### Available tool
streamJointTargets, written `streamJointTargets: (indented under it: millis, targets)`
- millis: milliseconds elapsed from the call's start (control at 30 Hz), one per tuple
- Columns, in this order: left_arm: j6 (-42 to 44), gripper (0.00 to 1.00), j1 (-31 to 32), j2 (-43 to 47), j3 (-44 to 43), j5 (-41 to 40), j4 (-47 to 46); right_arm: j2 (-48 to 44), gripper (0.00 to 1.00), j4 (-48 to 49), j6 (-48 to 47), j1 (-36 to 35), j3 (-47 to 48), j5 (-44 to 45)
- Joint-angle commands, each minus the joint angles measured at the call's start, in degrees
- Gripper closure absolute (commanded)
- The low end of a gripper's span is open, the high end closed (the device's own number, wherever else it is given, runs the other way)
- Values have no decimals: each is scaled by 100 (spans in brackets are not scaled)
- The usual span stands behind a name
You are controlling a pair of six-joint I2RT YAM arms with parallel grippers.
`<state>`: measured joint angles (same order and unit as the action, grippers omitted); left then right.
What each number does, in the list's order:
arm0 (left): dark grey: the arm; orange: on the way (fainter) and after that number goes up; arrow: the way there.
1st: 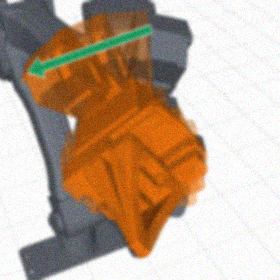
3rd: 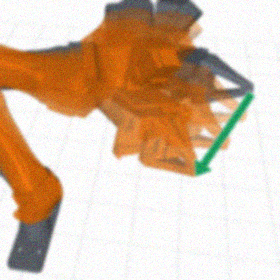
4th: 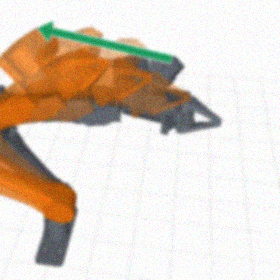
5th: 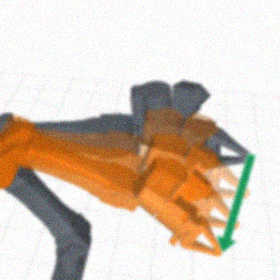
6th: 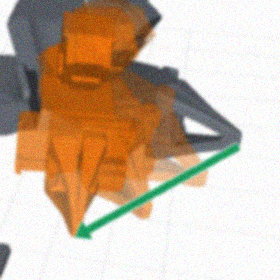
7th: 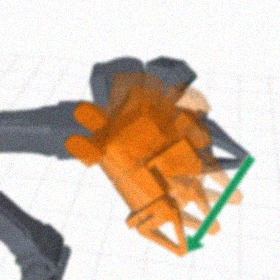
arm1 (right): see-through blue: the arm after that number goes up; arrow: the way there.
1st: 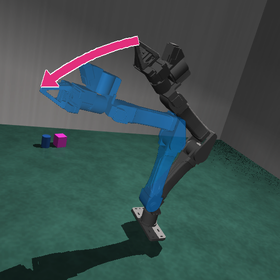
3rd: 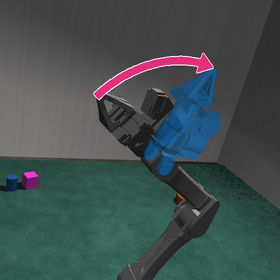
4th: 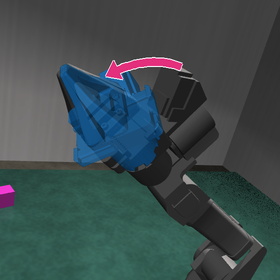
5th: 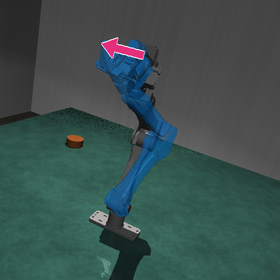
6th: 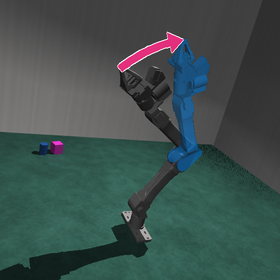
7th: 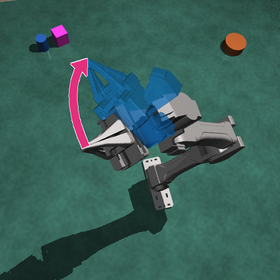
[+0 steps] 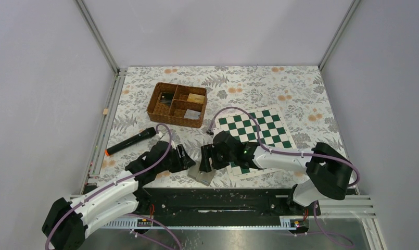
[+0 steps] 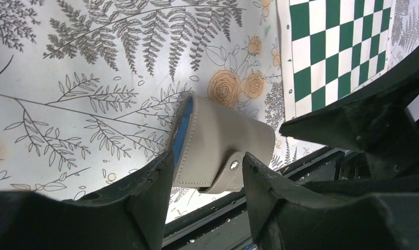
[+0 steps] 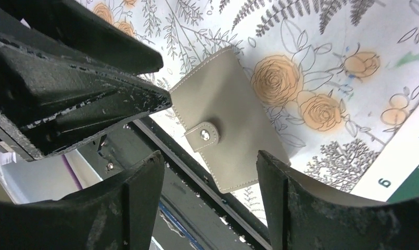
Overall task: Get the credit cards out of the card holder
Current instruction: Place the card holder at the center of the board, then open the card holder at the center of the board.
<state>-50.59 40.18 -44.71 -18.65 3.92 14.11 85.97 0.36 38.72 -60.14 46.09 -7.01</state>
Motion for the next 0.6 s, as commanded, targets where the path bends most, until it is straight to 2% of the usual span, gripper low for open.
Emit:
streamJointTargets:
  millis: [0,100,300,467,567]
  targets:
    - [-157,50,-11,204,-48,-126,195,167,29,-261,-666,493,260,-465]
    - [-385,51,-13,292,191,41,-15,285,32,47,-682,844,114,-1068]
    - [-454,52,-11,161,354,157,-119,685,35,270,-840,881,118,-1815]
    - [-585,48,-3,133,506,211,-190,969,35,332,-772,880,64,-1903]
    - [-690,51,1,151,683,353,-505,1034,38,378,-698,849,18,-1913]
